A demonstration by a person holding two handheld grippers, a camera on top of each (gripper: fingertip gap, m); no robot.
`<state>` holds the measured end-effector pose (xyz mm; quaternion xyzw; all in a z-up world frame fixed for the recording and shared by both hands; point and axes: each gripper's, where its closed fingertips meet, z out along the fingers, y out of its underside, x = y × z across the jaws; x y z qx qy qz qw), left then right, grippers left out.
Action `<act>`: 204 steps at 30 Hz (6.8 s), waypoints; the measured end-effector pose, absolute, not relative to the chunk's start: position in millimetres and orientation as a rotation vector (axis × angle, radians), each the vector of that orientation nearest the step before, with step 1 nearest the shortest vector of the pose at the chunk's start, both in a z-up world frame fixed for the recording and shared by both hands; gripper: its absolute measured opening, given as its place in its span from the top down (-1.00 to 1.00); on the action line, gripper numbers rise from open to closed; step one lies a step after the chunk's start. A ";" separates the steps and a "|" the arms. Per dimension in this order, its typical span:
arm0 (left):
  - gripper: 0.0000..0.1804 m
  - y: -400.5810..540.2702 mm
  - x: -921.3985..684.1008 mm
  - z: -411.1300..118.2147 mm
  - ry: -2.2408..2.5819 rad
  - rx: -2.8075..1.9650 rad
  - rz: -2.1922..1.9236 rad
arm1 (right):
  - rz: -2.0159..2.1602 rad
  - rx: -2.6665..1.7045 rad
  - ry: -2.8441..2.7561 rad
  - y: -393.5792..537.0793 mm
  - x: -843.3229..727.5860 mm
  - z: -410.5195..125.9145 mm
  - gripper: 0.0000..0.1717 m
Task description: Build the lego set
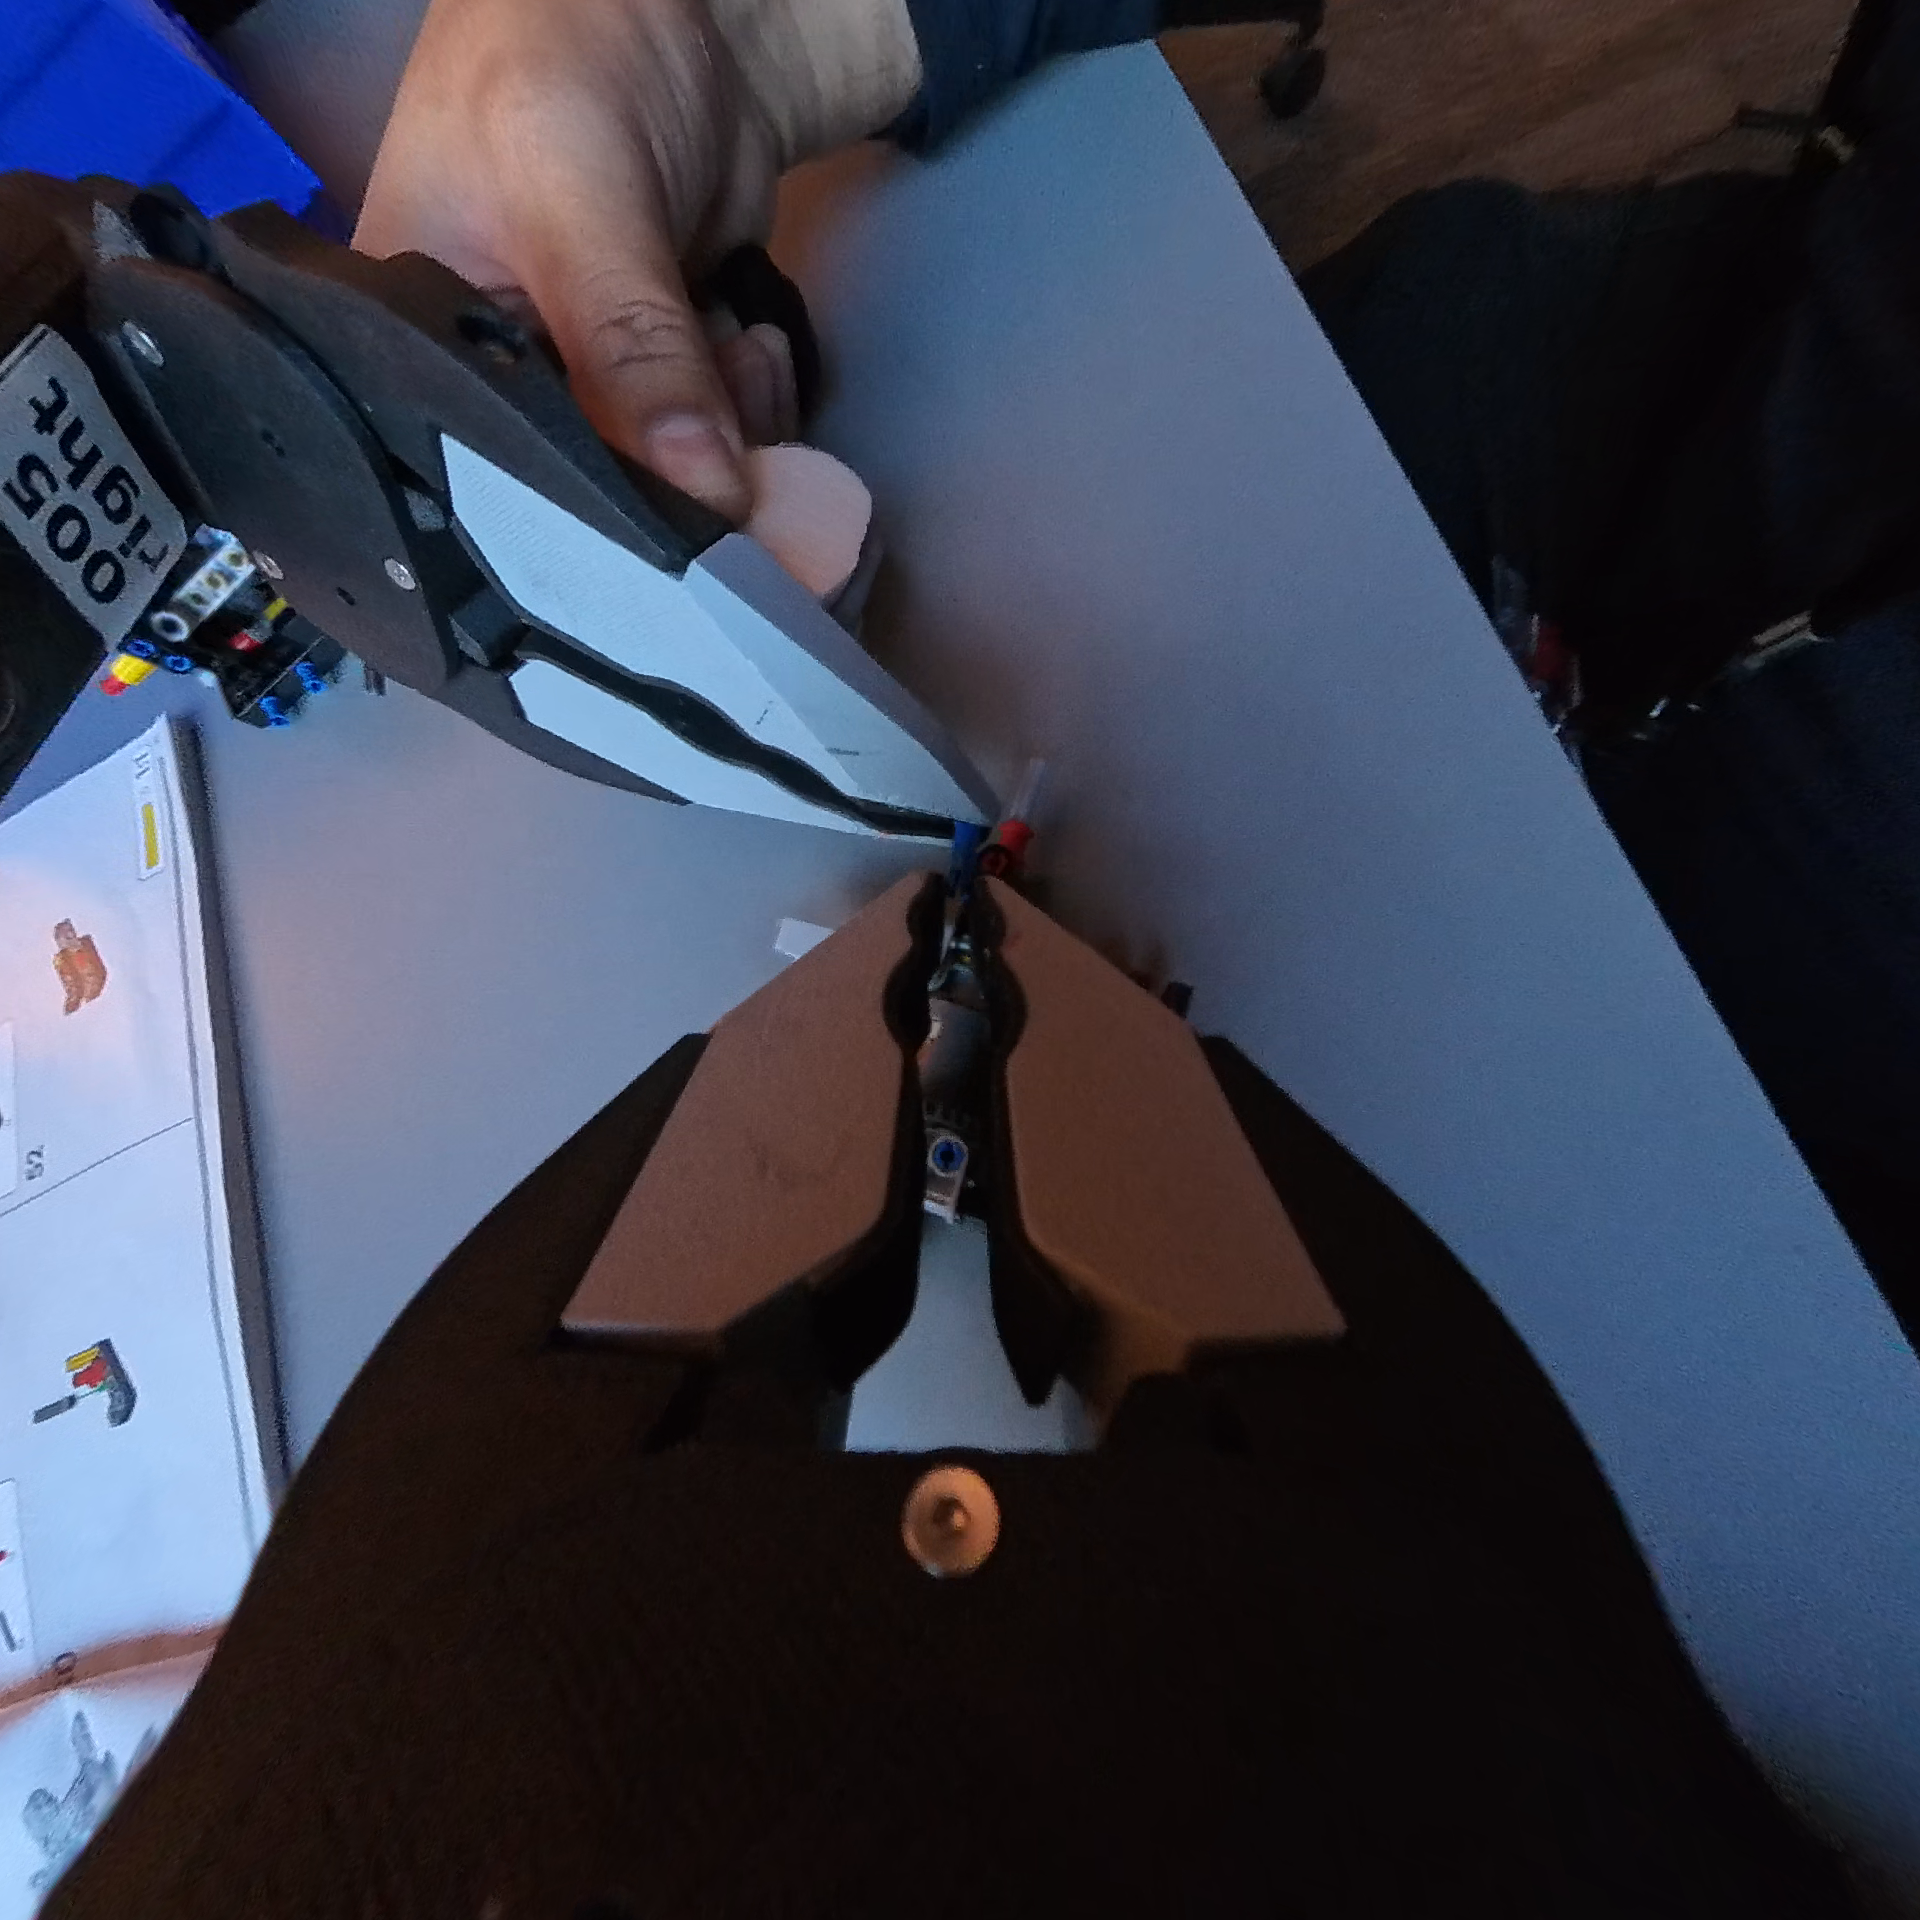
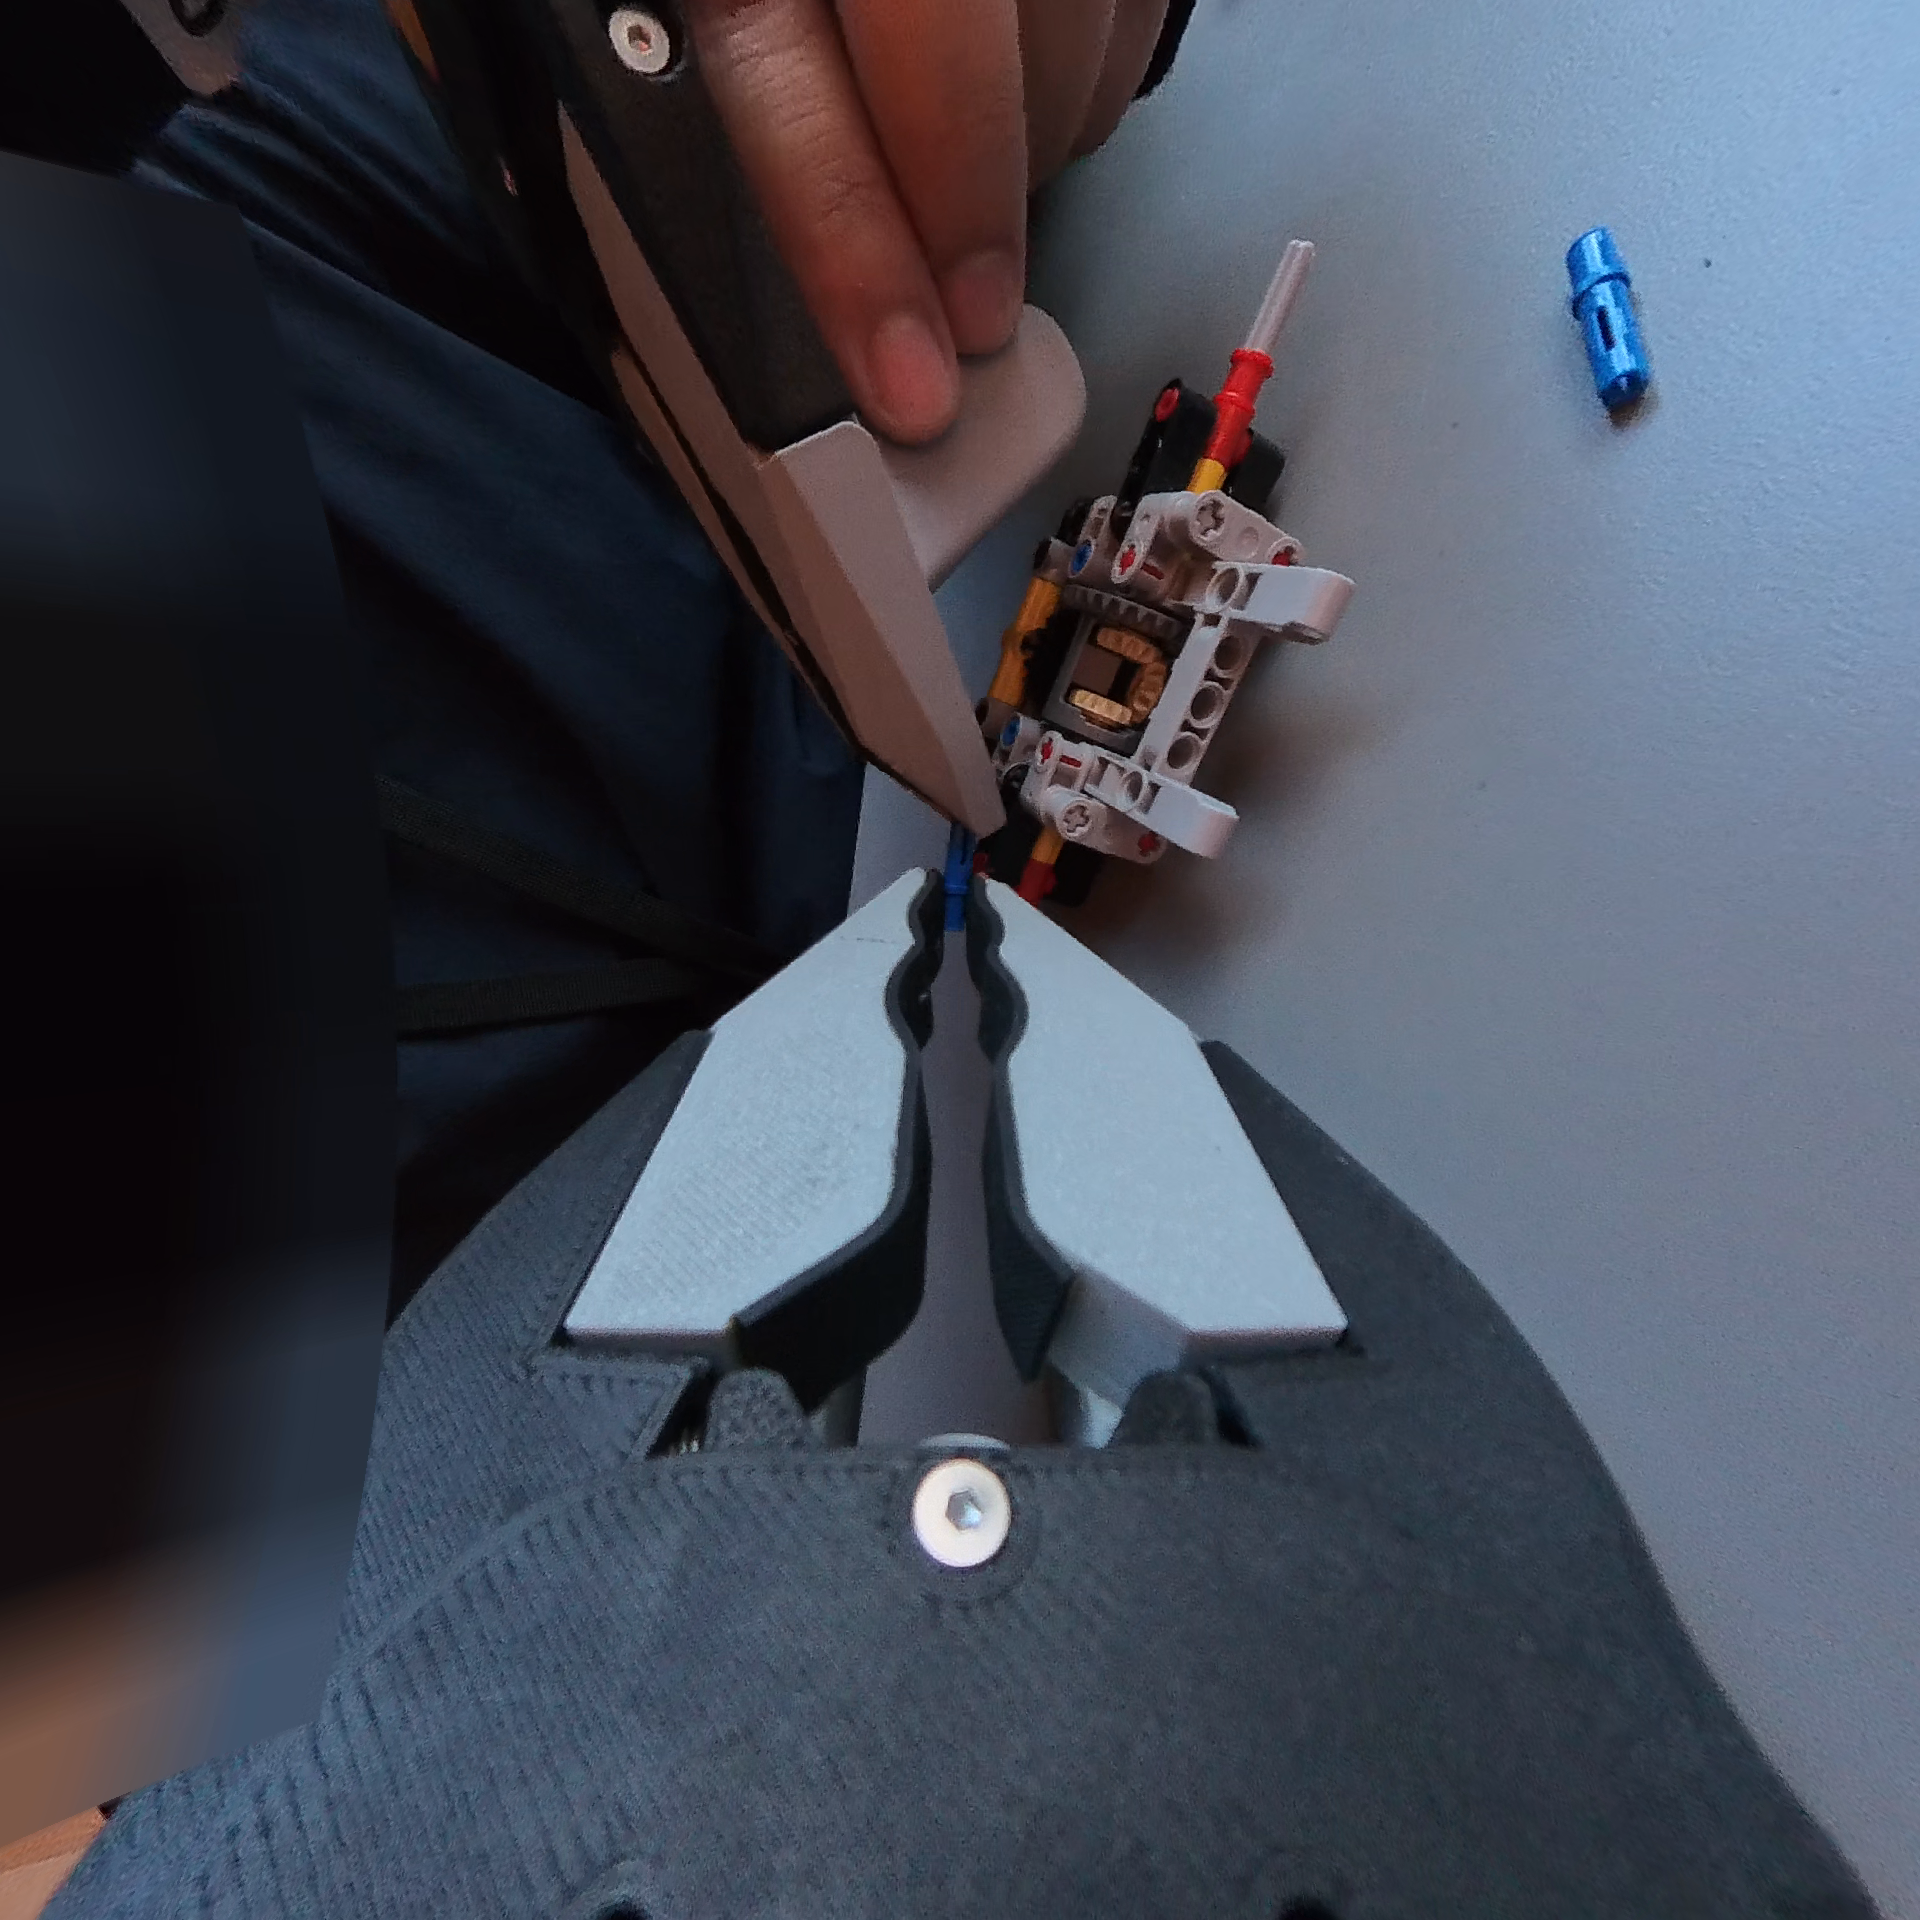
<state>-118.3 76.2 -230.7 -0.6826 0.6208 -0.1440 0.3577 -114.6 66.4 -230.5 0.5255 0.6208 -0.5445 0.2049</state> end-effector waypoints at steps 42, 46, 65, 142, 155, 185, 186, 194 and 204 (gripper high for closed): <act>0.99 83.6 -133.0 -208.1 1.459 -1.818 -0.445 | -1.471 1.550 1.758 75.4 -112.6 -238.5 0.99; 0.97 83.8 -147.7 -196.7 1.427 -1.835 -0.491 | -1.470 1.594 1.708 80.8 -115.2 -242.8 0.99; 0.93 81.3 -143.5 -239.0 1.657 -1.992 -0.453 | -1.413 1.682 1.688 88.4 -117.4 -248.8 0.99; 0.98 90.9 -95.0 -197.3 1.224 -1.911 -0.819 | -1.139 1.925 2.613 88.9 -102.3 -202.1 0.99; 0.97 98.8 -89.8 -143.5 0.986 -1.605 -0.994 | -2.145 2.011 2.371 96.9 -99.7 -143.7 0.99; 0.92 87.6 -132.6 -244.1 1.528 -2.093 -0.555 | -1.409 2.096 2.448 114.0 -110.5 -247.4 0.98; 0.92 87.2 -132.4 -244.0 1.531 -2.077 -0.552 | -1.394 2.096 2.454 113.6 -111.0 -248.4 0.98; 0.92 87.6 -131.8 -243.7 1.504 -2.070 -0.561 | -1.487 2.077 2.397 107.3 -109.0 -241.6 0.98; 0.92 88.7 -132.2 -243.5 1.479 -2.058 -0.571 | -1.461 2.154 2.336 110.3 -110.5 -244.9 0.98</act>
